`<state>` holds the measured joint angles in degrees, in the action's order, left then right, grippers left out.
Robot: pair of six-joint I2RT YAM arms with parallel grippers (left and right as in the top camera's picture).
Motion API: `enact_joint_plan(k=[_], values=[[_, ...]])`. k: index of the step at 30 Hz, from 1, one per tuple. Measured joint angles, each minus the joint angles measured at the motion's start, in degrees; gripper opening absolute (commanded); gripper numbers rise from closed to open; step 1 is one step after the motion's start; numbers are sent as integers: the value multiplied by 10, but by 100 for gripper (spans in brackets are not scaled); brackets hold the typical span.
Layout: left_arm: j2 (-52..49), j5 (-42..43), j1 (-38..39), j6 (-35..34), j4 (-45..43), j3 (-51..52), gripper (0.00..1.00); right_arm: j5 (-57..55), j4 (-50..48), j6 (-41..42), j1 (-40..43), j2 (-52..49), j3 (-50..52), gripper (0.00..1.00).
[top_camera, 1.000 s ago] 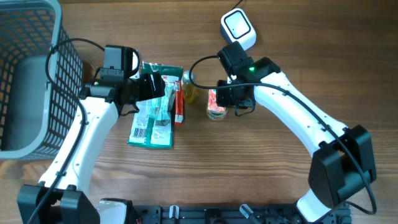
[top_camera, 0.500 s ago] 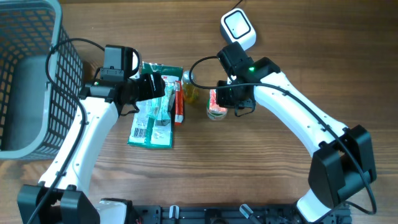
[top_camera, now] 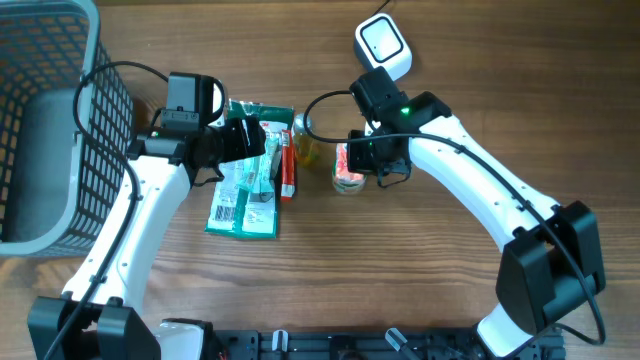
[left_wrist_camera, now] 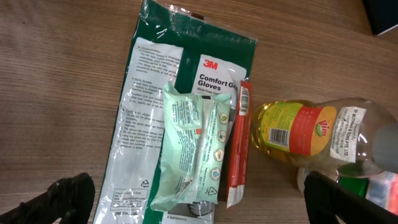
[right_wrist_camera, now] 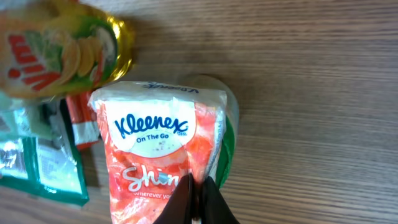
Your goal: Scan the item barcode
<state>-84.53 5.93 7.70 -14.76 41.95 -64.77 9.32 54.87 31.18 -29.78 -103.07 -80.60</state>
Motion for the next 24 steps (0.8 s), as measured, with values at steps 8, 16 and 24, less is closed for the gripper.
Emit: enact_joint_plan(k=[8,16,24], values=[[0,0,0,0,0,0,100,221,49,-164,95,67,0,4],[0,0,0,0,0,0,100,491,173,-419,126,133,-1,4],[0,0,0,0,0,0,100,655,211,-502,126,133,-1,4]])
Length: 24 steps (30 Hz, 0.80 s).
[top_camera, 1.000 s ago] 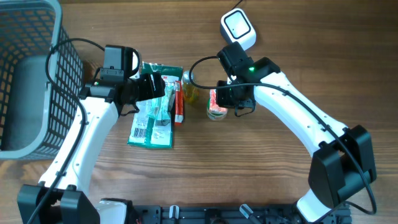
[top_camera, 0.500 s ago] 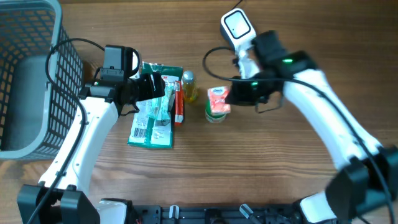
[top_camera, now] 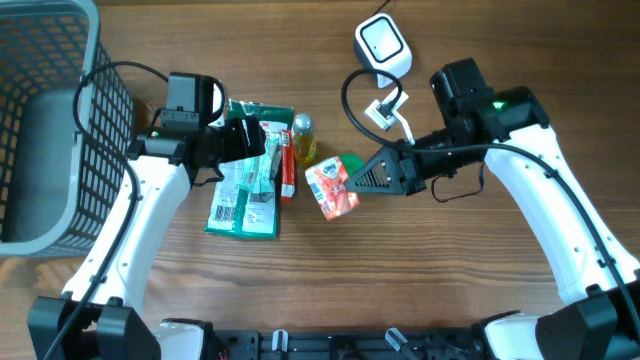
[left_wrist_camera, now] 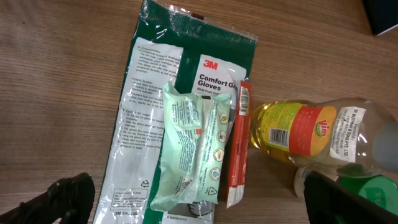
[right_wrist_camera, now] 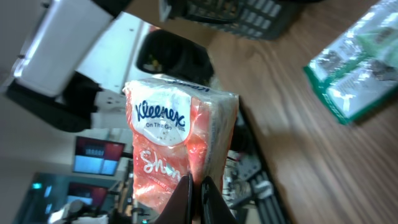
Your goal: Scan the item barcode
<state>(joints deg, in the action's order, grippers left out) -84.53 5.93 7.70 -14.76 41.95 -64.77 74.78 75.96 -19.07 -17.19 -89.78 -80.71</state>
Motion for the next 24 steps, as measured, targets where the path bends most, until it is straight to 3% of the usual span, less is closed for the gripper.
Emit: enact_joint_plan(k=[8,15,24], values=[[0,0,0,0,0,0,100,32,60,-34,9,0,0,4],[0,0,0,0,0,0,100,36,152,-116,46,0,0,4],[0,0,0,0,0,0,100,36,162,-141,47,0,0,4]])
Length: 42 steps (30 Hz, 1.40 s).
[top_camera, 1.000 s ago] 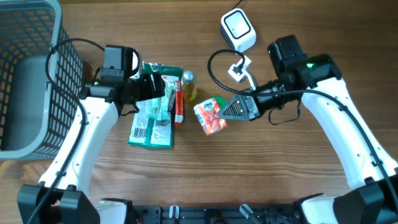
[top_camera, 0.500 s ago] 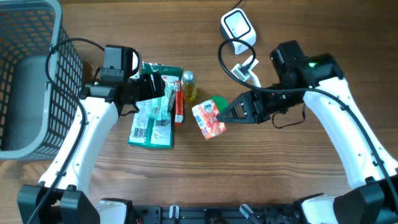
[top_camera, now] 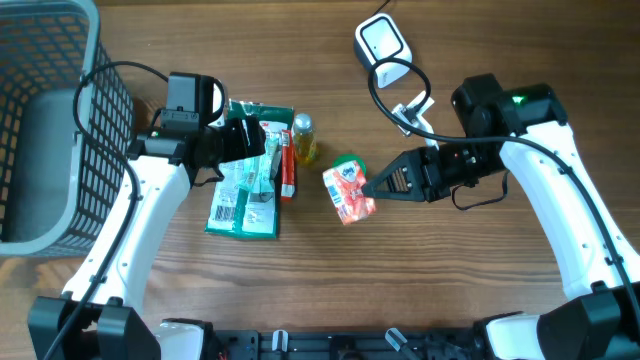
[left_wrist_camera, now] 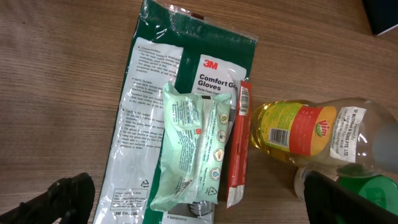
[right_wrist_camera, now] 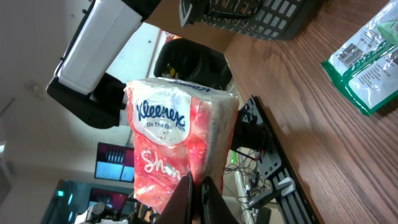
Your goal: Scan the item barcode
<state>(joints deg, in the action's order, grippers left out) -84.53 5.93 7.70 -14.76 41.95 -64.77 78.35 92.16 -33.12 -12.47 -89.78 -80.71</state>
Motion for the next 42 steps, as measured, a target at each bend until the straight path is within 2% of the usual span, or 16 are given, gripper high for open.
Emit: enact_joint_plan(k=[7,12,14,18,24,28,32,35,37,41,42], values=[[0,0,0,0,0,0,100,-19,-5,0,0,0,0,4],[0,0,0,0,0,0,100,-92,-79,9,0,0,0,4],[0,0,0,0,0,0,100,-165,-137,60,0,0,0,4],[0,0,0,0,0,0,100,-355,-224,218,0,0,0,4],[0,0,0,0,0,0,100,-597,-234,364,0,0,0,4],[0,0,0,0,0,0,100,-662,-276,430,0,0,36,4],[0,0,0,0,0,0,100,-686,-383,477,0,0,136,4],[0,0,0,0,0,0,100,-708,-473,513,0,0,215,12],[0,0,0,0,0,0,100,-715,-517,527,0,0,254,12],[0,0,0,0,0,0,100,-728,-558,537,0,0,290,13],[0,0,0,0,0,0,100,-729,-568,539,0,0,296,17]])
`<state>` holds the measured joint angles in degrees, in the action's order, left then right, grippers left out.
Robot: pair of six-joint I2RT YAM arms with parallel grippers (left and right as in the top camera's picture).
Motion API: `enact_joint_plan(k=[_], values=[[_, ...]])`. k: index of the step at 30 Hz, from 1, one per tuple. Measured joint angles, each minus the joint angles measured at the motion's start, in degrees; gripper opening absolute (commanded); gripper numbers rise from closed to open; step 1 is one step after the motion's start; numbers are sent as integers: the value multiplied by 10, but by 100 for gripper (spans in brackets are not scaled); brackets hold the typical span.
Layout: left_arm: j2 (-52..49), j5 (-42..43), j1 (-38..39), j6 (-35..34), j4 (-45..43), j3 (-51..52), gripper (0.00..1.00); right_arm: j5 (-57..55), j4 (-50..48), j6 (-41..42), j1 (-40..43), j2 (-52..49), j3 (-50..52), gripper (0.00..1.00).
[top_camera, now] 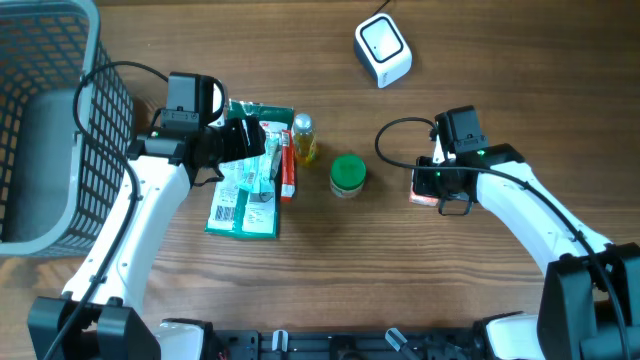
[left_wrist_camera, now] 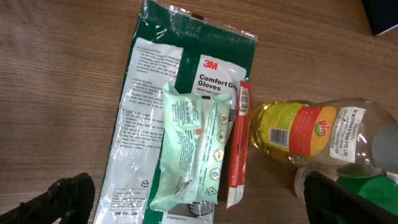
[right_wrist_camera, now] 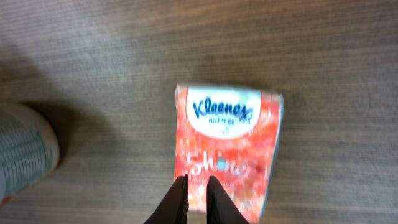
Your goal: Scan the item barcode
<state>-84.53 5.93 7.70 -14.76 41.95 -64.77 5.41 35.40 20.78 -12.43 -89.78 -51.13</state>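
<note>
The orange Kleenex tissue pack (right_wrist_camera: 227,146) lies flat on the wooden table, right of centre (top_camera: 422,193). My right gripper (right_wrist_camera: 197,186) hovers directly over its lower part, fingers a narrow gap apart, with nothing pinched between them; it also shows from above (top_camera: 441,188). The white barcode scanner (top_camera: 383,48) stands at the back of the table. My left gripper (left_wrist_camera: 199,208) is wide open above a pile of packets, holding nothing.
A green-lidded jar (top_camera: 348,173) stands left of the tissue pack. The pile holds a green gloves packet (left_wrist_camera: 155,93), a pale wipes pack (left_wrist_camera: 189,149), a red sachet (left_wrist_camera: 238,143) and an oil bottle (left_wrist_camera: 298,127). A grey wire basket (top_camera: 50,120) is at far left.
My right gripper held the tissue pack raised and tilted near the table's middle; now the pack lies flat on the table further right, and the fingers have parted above it. The left arm is unchanged.
My right gripper was shut on the tissue pack on top of the green-lidded jar. Then the pack was lifted off and held tilted in the air below the scanner, at two moments. Now it lies on the table right of the jar, let go.
</note>
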Motion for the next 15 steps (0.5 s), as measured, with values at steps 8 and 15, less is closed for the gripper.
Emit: enact_joint_plan(k=[8,15], values=[[0,0,0,0,0,0,100,-75,-27,9,0,0,7,46],[0,0,0,0,0,0,100,-108,6,51,0,0,7,45]])
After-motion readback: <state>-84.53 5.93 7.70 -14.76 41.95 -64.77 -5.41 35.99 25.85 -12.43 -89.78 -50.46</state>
